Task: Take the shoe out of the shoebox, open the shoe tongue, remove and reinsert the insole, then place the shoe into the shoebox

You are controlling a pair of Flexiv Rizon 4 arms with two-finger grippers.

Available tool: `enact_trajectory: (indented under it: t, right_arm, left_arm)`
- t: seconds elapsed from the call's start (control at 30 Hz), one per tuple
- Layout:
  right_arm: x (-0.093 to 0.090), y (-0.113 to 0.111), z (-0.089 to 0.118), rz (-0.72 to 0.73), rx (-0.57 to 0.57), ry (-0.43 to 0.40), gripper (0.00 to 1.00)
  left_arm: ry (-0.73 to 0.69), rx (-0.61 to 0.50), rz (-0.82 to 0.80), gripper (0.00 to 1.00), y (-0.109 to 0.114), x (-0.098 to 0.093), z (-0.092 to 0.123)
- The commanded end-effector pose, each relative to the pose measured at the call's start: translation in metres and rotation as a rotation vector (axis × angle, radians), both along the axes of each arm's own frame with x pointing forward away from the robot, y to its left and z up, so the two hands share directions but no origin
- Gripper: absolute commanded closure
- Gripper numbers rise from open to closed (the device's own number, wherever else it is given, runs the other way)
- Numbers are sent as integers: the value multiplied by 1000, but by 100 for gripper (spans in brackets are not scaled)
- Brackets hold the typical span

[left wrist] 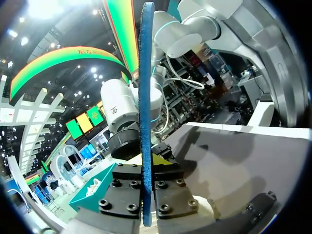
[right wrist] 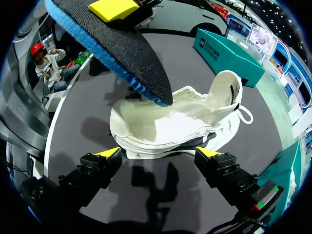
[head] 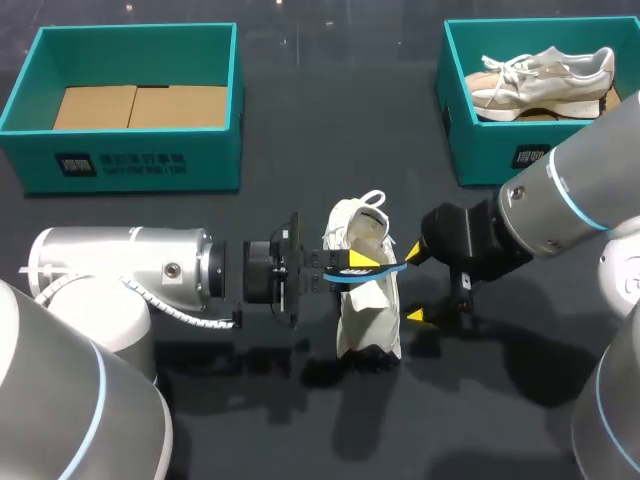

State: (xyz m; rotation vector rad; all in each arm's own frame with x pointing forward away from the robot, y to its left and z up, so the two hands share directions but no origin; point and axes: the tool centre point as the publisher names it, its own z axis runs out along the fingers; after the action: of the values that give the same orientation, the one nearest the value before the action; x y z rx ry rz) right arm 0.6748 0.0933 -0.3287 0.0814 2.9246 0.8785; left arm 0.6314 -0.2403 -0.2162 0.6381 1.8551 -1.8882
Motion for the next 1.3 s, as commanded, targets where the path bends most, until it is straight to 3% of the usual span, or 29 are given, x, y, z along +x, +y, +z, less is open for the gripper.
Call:
enact_trajectory:
  t: [0.03,0.43,0.67,1.3]
  right_arm:
    - [-8,1,-2,-14,-3,-14,0]
    - [-10,7,-10,-26,-7,8,0]
    - [-10,8,-11,-32,-3,14,0]
    - [-10,8,-11,-32,-3,14,0]
  left_arm:
    - [-8,2,8,100,8,-8,0]
    - [-13,21,10,100,8,-9,0]
    - [-37,53,-50,100,4,-19,-11]
    - [-39,77,-73,100,-4,-12,-26]
